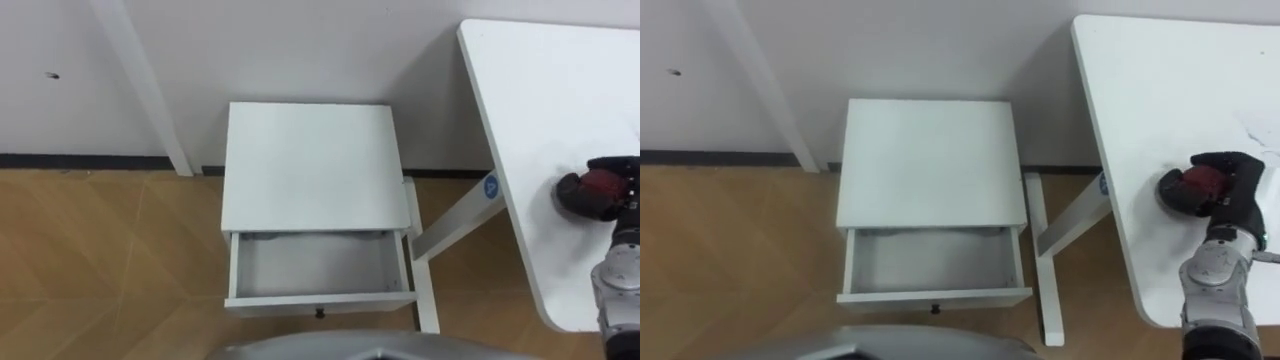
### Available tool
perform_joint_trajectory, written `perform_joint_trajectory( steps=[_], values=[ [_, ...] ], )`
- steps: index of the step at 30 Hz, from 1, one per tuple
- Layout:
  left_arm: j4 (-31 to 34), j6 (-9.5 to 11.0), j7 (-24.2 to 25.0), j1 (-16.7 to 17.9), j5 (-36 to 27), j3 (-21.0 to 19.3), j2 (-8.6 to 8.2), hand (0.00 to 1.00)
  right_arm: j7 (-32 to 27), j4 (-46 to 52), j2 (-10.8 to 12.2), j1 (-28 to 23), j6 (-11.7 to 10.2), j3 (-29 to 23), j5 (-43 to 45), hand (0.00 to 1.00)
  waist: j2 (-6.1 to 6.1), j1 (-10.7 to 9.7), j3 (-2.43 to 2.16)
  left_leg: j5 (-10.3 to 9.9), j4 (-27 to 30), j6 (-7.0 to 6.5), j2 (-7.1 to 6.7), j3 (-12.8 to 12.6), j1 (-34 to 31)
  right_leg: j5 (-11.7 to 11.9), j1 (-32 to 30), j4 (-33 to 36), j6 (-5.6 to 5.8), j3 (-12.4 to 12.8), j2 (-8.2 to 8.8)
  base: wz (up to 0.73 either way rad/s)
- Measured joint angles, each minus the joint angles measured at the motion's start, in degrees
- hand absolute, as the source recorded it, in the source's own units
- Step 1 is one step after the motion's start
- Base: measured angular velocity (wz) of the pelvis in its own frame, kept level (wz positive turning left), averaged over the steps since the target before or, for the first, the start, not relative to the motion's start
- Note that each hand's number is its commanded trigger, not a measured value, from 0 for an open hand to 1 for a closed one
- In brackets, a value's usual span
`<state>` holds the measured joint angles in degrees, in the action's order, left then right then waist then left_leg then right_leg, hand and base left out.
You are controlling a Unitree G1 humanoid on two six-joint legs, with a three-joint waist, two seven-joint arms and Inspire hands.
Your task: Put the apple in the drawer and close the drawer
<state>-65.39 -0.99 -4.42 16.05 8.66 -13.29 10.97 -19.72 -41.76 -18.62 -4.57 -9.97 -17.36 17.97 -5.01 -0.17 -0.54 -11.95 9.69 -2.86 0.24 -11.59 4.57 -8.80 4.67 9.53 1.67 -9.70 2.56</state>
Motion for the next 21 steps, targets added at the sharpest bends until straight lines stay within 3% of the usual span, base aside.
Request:
perform_joint_trajectory(
  steps=[7,13,21],
  values=[
    [-1.06,0.12,-1.23,-1.34,0.61,2.33,0.03,0.00,-0.70,1.04,0.32,0.23,0.16,0.67,2.13,1.00,-0.04,0.49,-0.01,0.00,-0.04,0.02,0.00,-0.01,0.06,0.00,0.30,0.00,0.00,0.09,-0.06,0.00],
    [-1.32,0.06,-1.38,-2.12,0.78,6.33,0.03,0.00,-1.26,7.45,1.73,-1.16,2.87,5.16,4.83,1.00,0.37,0.77,0.16,-0.07,-0.12,0.11,0.05,-0.18,-0.16,0.17,0.09,-0.09,-0.27,0.36,-0.15,-0.05],
    [-1.53,-0.39,-2.29,-4.03,3.45,11.38,-0.68,0.00,-0.76,17.78,4.77,-1.32,5.54,15.15,8.36,1.00,2.12,2.14,0.25,0.04,0.01,0.42,0.53,-0.62,-0.47,0.48,-0.63,0.03,-0.72,0.81,-0.63,-0.04]
  ],
)
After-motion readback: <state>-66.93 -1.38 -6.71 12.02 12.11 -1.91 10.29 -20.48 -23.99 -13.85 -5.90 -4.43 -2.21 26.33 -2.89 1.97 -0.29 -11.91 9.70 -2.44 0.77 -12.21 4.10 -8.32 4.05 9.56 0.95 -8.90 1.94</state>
